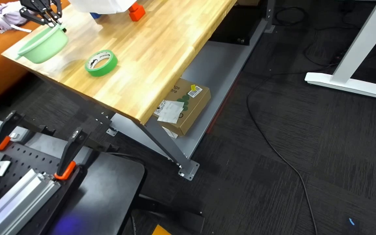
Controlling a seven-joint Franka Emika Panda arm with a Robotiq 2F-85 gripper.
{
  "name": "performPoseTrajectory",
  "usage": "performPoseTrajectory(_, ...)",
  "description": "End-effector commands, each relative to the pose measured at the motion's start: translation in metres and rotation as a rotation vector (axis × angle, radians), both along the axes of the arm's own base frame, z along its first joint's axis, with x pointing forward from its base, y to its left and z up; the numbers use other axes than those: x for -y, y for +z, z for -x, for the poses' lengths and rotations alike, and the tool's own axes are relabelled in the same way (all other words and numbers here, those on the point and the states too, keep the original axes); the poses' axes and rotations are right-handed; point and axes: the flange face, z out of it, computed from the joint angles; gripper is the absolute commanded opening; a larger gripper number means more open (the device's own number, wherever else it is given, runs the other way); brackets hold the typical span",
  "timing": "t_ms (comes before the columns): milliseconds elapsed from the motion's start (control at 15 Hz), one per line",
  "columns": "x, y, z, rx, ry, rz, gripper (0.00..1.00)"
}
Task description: Move the green tape forward and the light-green bowl to the left
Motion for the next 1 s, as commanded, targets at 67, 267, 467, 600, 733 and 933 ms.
performPoseTrajectory(67,0.001,-0.013,-0.014,-0.045,0.048,0.021,0.02)
performPoseTrajectory(267,-0.001,-0.021,-0.018,-0.059,0.056,0.043,0.02)
performPoseTrajectory(467,-0.01,-0.022,-0.019,-0.071,0.069,0.07,0.02)
performPoseTrajectory(600,-0.016,-0.023,-0.018,-0.084,0.08,0.087,0.02)
performPoseTrajectory(733,-0.022,-0.023,-0.018,-0.092,0.093,0.105,0.02)
performPoseTrajectory(933,-0.028,-0.025,-0.018,-0.103,0.104,0.122,0.02)
